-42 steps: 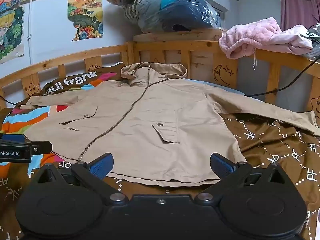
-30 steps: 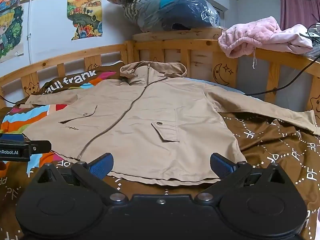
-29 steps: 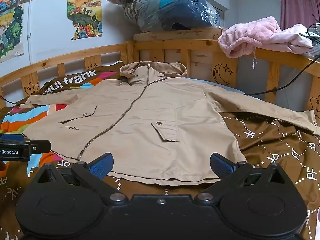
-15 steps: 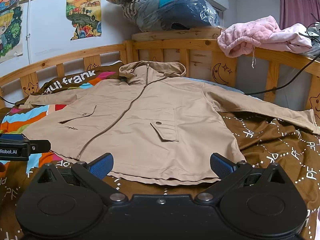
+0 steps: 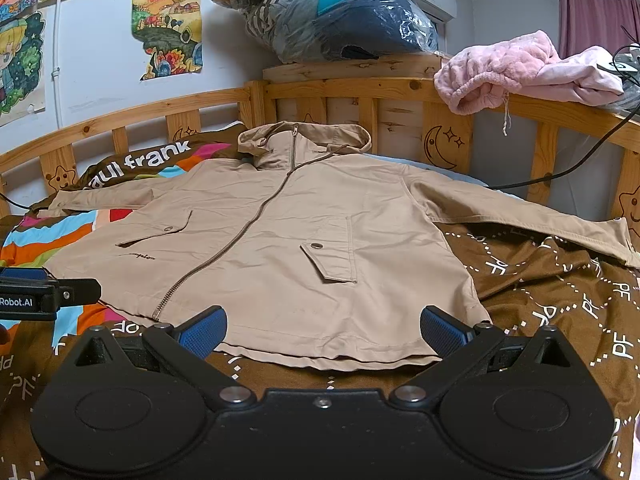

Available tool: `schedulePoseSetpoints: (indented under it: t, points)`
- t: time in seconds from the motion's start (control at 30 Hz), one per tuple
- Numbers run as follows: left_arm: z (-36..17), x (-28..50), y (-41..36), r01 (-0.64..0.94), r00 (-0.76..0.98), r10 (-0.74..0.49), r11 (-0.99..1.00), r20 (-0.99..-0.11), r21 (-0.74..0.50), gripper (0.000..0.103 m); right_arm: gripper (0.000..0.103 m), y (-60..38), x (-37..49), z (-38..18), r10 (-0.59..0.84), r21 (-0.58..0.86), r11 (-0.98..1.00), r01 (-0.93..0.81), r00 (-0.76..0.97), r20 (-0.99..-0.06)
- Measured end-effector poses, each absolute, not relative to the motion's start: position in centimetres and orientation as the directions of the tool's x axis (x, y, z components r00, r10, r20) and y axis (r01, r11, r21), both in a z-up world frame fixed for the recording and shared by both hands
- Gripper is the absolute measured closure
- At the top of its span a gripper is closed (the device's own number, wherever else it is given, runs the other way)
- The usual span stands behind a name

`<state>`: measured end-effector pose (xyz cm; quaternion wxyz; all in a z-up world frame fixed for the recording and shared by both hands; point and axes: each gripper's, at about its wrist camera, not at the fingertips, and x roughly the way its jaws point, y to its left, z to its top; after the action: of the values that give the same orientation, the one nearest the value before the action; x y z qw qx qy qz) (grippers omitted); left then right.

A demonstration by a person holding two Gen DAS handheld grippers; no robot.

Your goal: Fold large clothes

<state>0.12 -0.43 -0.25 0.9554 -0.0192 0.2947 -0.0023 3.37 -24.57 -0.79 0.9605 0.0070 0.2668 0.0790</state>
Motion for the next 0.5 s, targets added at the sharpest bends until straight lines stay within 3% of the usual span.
schedulePoseSetpoints:
  t: [0.5]
  points:
    - [-0.2, 0.07, -0.61, -0.007, 0.827, -0.016, 0.999, -0.562, -0.04, 0.0, 0.001, -24.77, 3.45, -0.92, 0.156, 0.057, 0.987, -0.147, 0.844, -0.513]
